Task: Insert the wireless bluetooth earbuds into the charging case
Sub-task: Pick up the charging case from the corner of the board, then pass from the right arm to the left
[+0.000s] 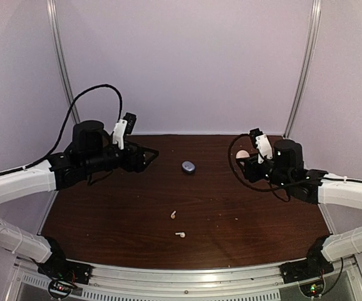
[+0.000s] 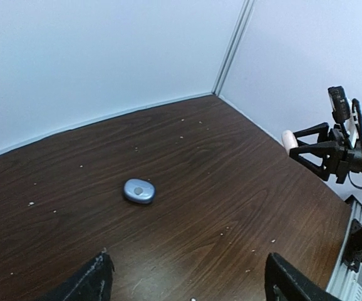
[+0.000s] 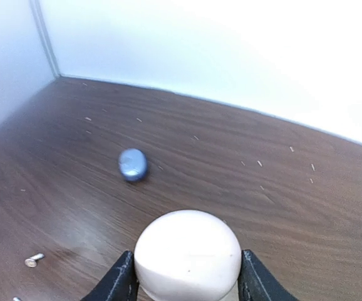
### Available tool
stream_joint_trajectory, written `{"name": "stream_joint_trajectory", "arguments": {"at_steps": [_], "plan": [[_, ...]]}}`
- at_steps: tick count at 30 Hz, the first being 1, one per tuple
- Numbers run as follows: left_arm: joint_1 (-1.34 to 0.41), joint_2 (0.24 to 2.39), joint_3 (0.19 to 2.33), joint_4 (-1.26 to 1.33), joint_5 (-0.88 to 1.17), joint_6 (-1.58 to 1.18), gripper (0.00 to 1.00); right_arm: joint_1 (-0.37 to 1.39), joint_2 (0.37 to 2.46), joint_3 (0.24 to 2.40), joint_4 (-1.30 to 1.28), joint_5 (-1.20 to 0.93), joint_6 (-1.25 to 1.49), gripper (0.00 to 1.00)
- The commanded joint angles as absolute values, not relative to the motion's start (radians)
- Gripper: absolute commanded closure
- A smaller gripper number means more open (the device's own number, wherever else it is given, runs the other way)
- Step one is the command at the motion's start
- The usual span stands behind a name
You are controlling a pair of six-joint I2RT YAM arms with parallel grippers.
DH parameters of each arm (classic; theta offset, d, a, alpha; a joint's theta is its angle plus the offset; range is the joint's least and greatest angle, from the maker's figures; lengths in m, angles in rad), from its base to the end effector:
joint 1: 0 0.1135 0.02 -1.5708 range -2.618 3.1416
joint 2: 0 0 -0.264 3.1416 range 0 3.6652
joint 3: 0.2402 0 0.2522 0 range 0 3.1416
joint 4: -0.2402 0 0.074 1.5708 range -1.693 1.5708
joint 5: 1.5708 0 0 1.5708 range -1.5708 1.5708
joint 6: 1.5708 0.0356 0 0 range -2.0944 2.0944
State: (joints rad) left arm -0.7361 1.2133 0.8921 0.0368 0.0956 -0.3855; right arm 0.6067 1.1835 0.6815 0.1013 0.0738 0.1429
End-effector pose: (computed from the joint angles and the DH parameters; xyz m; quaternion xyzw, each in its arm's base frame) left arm 0.2082 -0.1932 0.3097 0.1676 0.7820 -0.3510 0.4870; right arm 0.2190 0.1488 0.2500 -0.1716 0.8155 0.1734 0.5248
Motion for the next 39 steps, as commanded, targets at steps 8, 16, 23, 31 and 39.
{"name": "stream_joint_trajectory", "arguments": {"at_steps": [8, 16, 23, 31, 39], "plan": [[-0.73, 1.342, 1.033, 0.144, 0.459, -0.475, 0.39, 0.958, 1.014, 0.695, 0.235, 0.199, -0.144, 0.49], [-0.776, 1.391, 1.04, 0.261, 0.554, -0.561, 0.42, 1.174, 1.095, 0.759, 0.231, 0.451, -0.317, 0.5], [-0.855, 1.448, 1.057, 0.307, 0.575, -0.559, 0.42, 1.236, 1.185, 0.81, 0.227, 0.507, -0.368, 0.5], [-0.891, 1.502, 1.077, 0.332, 0.594, -0.567, 0.43, 1.253, 1.215, 0.825, 0.238, 0.516, -0.399, 0.5], [-0.912, 1.568, 1.108, 0.35, 0.617, -0.571, 0.46, 1.259, 1.234, 0.836, 0.245, 0.508, -0.421, 0.5]]}}
